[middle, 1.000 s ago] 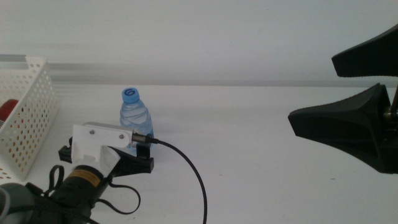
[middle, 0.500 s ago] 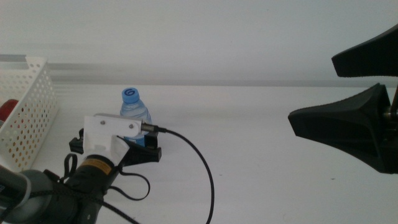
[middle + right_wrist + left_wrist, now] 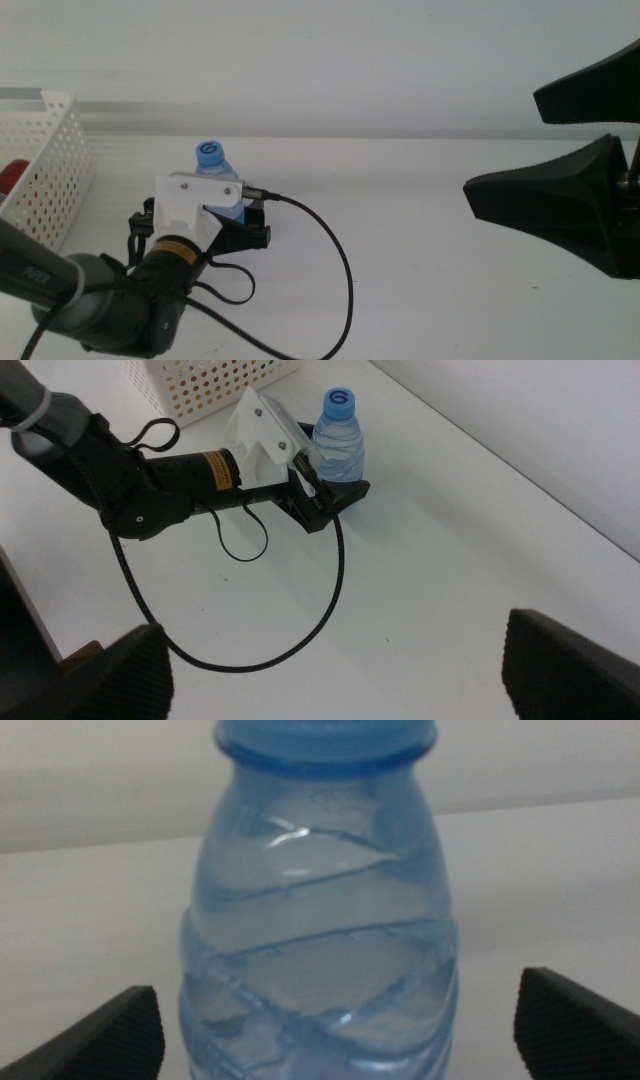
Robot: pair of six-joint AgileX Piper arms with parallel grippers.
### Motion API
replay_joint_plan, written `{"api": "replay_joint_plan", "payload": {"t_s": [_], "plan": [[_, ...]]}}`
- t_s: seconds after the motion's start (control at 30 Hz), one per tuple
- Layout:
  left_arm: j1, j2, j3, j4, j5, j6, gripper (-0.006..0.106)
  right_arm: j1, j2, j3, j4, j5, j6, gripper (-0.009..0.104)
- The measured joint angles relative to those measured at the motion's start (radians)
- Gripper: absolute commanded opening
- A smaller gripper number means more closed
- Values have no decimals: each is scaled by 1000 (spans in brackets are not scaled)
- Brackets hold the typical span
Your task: Use arms to grab the bottles and put them into the dustbin to the left of the table.
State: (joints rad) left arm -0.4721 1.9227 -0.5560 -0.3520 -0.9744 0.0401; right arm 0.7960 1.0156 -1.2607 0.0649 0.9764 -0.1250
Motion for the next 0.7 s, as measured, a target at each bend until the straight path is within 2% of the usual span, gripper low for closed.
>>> {"api": "replay_joint_plan", "payload": {"t_s": [0.53,0.63,0.7], "plan": [[0,75,-74,0,-7,5,93,0,0,0,0,0,0,88],[1,75,-74,0,-16,13,88,0,0,0,0,0,0,88],[7,75,-74,4,-20,13,79,0,0,0,0,0,0,88]]}}
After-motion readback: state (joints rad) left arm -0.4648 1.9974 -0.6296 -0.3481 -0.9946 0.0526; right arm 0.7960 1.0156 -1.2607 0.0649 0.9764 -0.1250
